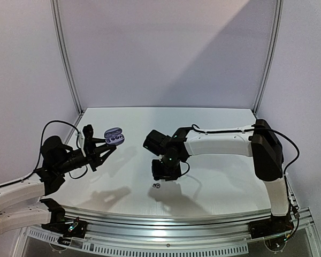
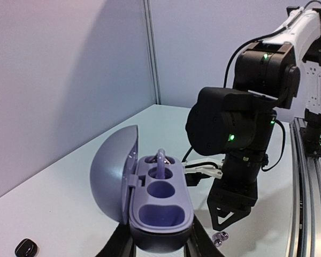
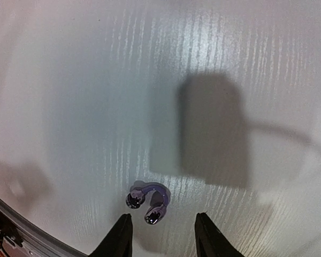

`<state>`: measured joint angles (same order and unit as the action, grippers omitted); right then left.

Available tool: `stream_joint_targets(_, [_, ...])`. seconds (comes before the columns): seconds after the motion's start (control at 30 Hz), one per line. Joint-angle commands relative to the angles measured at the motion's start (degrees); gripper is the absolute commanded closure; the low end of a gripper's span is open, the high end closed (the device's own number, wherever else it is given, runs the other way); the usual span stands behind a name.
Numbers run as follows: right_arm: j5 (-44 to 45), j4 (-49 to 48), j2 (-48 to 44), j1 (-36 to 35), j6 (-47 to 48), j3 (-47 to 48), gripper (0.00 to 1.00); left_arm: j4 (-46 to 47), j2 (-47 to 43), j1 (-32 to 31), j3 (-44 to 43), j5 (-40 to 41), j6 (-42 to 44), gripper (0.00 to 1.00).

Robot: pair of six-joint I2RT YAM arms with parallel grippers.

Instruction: Insert the wireless bluetooth earbuds into the charging case

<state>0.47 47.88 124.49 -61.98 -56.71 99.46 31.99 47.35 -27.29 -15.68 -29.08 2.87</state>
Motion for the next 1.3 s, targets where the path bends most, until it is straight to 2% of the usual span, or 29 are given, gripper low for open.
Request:
stream_joint_targets(0.0, [-1.8,1.34,2.07,-0.75,-2.24,0.55,0.64,0.18,-0.32,0.37,1.09,0.34,-0.15,1.0])
stream_joint_targets(0.37, [-4.13,-1.07,4.48,-1.09,-1.68,0.69,0.65,0.19,-0.08,0.35,1.18,0.34,-0.19,1.0])
stream_joint_targets(0.6, [-4.47,-2.34,4.38,-1.14,-1.53,-0.14,0.81,0.18,0.03,0.39,1.18,0.29,-0.06,1.0])
stream_joint_targets(0.9, [-5.2,-6.55,2.47,-0.65,0.71,-3.04,0.84,0.27,0.02,0.35,1.27,0.16,-0.06,1.0])
stream_joint_targets(1.13, [-8.17,-16.53,-3.55,1.96,1.74,-13.29,0.89,0.27,-0.05,0.39,1.31,0.11,0.11,1.0])
stream_joint_targets(1.27, [-13.22,-30.33,-7.82,3.33,0.16,-22.32,0.9,0.27,-0.07,0.39,1.22,0.14,0.1,1.0])
